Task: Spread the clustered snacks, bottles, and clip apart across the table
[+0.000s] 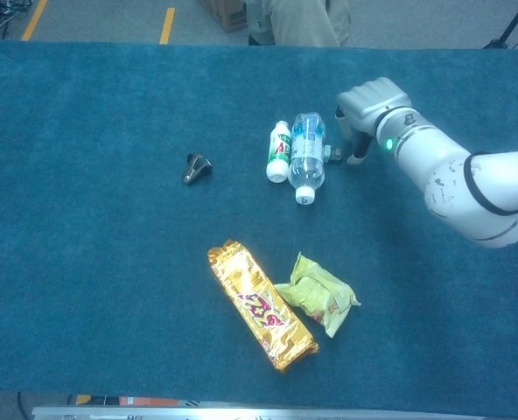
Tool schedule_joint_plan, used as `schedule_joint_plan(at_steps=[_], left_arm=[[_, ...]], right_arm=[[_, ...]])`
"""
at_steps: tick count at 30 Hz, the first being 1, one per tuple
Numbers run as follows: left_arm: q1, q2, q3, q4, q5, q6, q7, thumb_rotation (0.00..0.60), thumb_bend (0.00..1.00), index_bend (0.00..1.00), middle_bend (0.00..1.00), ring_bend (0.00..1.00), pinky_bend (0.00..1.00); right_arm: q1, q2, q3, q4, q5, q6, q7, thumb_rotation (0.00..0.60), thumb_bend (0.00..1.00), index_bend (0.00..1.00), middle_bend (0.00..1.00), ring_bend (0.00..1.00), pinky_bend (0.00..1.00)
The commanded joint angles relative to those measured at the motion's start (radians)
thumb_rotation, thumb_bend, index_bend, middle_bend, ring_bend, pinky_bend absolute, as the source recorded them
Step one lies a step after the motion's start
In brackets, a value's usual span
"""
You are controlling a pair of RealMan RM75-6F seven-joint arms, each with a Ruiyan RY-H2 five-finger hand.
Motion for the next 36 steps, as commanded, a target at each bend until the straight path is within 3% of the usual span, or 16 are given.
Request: schedule_joint_plan(at_steps=[1,9,25,36], left_arm=[[0.001,0.002,0.0,0.0,-0.001,0.002,0.0,0.6,0.36,0.0,0.04,0.03,0.07],[0.005,0.003,0.002,0.008,-0.004,0.002,-0.013,0.6,0.36,0.0,0.04,0.03,0.07],[0.007,0.005,0.004,0.017,-0.003,0.004,-0.024,0.6,0.36,0.0,0.04,0.03,0.07],[0.014,0.01,0.006,0.017,-0.005,0.011,-0.029,0.6,0.36,0.0,0.04,0.03,0.07]], right_arm=[[0.015,-0.022,0.007,0.022,0.023,0.002,-0.026,0.5,0.08,0.53,0.29,0.14,0.3],[0.037,-0.06,0.017,0.069,0.066,0.001,-0.076,0.497,0.09,0.53,0.29,0.14,0.3],[0.044,-0.116,0.035,0.153,0.09,-0.016,-0.112,0.497,0.21,0.53,0.29,0.14,0.3],[0.052,-0.132,0.05,0.178,0.09,-0.045,-0.121,0.497,0.21,0.53,0.29,0.14,0.3]])
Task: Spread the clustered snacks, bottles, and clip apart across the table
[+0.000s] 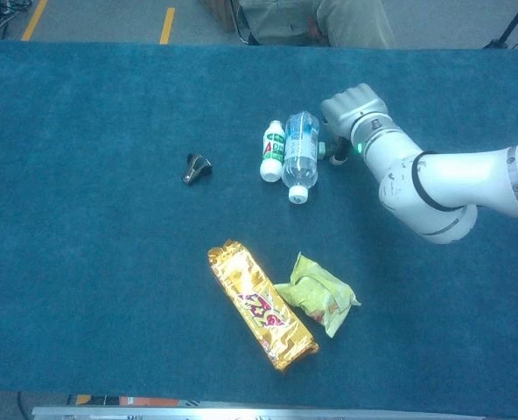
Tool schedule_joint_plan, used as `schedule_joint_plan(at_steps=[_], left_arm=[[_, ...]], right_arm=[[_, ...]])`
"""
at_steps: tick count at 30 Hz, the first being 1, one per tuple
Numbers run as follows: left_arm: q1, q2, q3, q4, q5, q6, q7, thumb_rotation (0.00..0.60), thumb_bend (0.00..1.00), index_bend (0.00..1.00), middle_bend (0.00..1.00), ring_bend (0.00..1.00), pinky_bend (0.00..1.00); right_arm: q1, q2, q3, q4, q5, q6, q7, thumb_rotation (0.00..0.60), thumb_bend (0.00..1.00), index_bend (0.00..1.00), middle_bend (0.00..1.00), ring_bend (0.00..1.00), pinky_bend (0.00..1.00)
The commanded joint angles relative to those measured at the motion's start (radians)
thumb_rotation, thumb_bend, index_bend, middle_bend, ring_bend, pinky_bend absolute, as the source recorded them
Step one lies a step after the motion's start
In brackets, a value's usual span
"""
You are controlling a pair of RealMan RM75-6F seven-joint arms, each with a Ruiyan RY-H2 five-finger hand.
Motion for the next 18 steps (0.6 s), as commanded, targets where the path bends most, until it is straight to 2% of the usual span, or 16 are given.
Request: schedule_joint_plan(at_steps=[1,8,13,18], left_arm=[[0.001,0.001,0.0,0.001,-0.001,0.0,-0.001,0.6,0.36,0.0,0.04,0.03,0.07],[0.003,0.003,-0.001,0.002,-0.002,0.003,-0.004,0.6,0.36,0.0,0.04,0.03,0.07],[0.003,0.003,0.0,0.001,-0.001,0.002,-0.002,0.6,0.36,0.0,0.04,0.03,0.07],[0.003,0.005,-0.001,-0.003,-0.001,0.003,0.001,0.6,0.36,0.0,0.04,0.03,0.07]], right_arm=[[-0.001,-0.001,0.0,0.003,-0.003,-0.004,0.001,0.497,0.21,0.53,0.29,0.14,0.3],[-0.001,-0.002,0.006,0.016,-0.011,-0.015,0.008,0.494,0.2,0.51,0.29,0.14,0.3],[-0.002,0.0,0.007,0.018,-0.022,-0.02,0.013,0.458,0.11,0.5,0.29,0.14,0.3],[-0.004,-0.003,0.002,0.024,-0.033,-0.035,0.02,0.452,0.11,0.48,0.29,0.14,0.3]])
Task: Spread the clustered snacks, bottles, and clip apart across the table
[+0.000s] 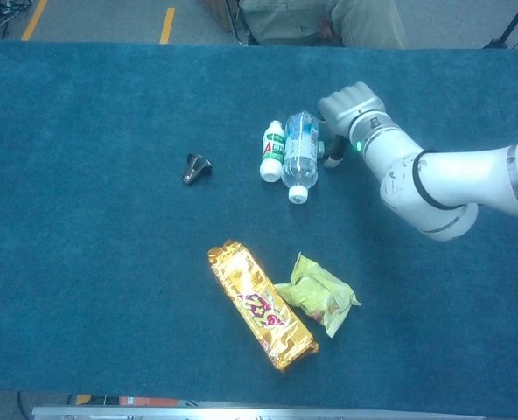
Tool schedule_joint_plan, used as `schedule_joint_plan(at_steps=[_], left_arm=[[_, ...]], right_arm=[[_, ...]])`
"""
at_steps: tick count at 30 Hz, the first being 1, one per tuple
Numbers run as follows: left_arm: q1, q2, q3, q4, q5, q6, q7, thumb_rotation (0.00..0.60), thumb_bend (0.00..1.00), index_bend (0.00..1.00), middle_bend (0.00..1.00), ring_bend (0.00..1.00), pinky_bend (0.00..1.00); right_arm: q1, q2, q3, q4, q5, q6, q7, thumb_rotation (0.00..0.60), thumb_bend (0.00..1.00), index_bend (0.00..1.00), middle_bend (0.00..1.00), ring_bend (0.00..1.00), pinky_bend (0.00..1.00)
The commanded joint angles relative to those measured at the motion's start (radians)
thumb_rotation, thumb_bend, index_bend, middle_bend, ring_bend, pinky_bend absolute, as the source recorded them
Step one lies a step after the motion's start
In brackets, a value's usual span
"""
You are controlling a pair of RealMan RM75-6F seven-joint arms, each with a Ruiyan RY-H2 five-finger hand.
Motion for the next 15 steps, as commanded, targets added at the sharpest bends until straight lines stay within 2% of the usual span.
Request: schedule_joint_plan(at_steps=[1,15], left_arm=[[0.0,0.001,-0.001,-0.002,-0.001,0.001,0.001,0.6,0.36,0.0,0.04,0.03,0.07],[0.006,0.003,0.003,-0.006,0.006,0.008,0.002,0.6,0.36,0.0,0.04,0.03,0.07]], right_arm=[[0.0,-0.002,-0.002,0.003,-0.004,-0.006,0.002,0.452,0.11,0.48,0.29,0.14,0.3],[-0.01,0.001,-0.001,-0.006,-0.01,-0.018,0.028,0.46,0.33,0.48,0.29,0.14,0.3]])
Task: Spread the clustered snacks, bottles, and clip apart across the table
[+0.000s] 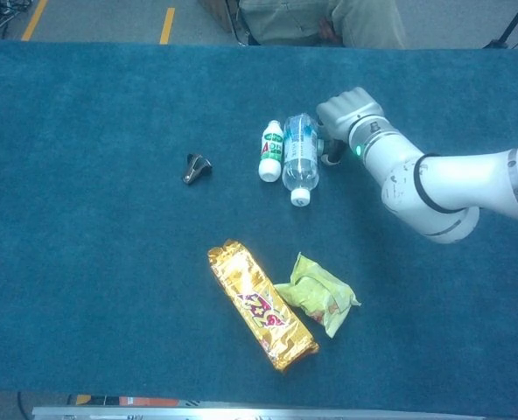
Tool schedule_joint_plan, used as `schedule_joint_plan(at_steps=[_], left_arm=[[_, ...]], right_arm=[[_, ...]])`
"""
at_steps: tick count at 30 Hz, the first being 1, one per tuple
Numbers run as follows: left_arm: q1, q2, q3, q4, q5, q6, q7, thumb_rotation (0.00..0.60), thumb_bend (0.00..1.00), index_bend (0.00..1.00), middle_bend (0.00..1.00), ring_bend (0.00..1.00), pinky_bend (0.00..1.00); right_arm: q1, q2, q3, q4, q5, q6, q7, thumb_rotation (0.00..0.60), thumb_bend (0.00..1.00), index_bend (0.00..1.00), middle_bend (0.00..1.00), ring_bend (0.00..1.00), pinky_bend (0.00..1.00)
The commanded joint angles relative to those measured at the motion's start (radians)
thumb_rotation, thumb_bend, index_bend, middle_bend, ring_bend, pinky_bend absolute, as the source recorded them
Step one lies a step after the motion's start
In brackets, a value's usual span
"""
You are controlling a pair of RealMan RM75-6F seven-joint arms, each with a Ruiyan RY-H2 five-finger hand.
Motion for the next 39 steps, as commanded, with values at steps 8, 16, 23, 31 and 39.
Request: schedule_joint_plan(at_steps=[8,16,23,31,39], left_arm=[[0.002,0.003,0.001,-0.004,0.001,0.001,0.001,0.6,0.36,0.0,0.04,0.03,0.07],[0.006,0.006,0.004,-0.007,-0.001,0.002,0.003,0.6,0.36,0.0,0.04,0.03,0.07],[0.006,0.006,0.006,-0.016,0.008,0.004,0.015,0.6,0.36,0.0,0.04,0.03,0.07],[0.018,0.02,0.01,-0.034,0.017,0.026,0.024,0.6,0.36,0.0,0.04,0.03,0.07],[0.039,0.033,0.021,-0.044,0.033,0.055,0.025,0.6,0.36,0.0,0.04,0.03,0.07]], right_arm=[[-0.009,0.038,0.019,-0.051,-0.016,0.007,0.042,0.512,0.39,0.48,0.29,0.14,0.3],[-0.036,0.169,0.063,-0.233,-0.061,0.003,0.142,0.513,0.39,0.48,0.29,0.14,0.3],[-0.039,0.264,0.112,-0.399,-0.097,-0.029,0.253,0.514,0.39,0.48,0.29,0.14,0.3],[0.048,0.195,0.122,-0.409,-0.106,0.015,0.248,0.513,0.39,0.48,0.29,0.14,0.3],[0.169,0.078,0.151,-0.308,-0.041,0.096,0.153,0.514,0.39,0.48,0.29,0.14,0.3]])
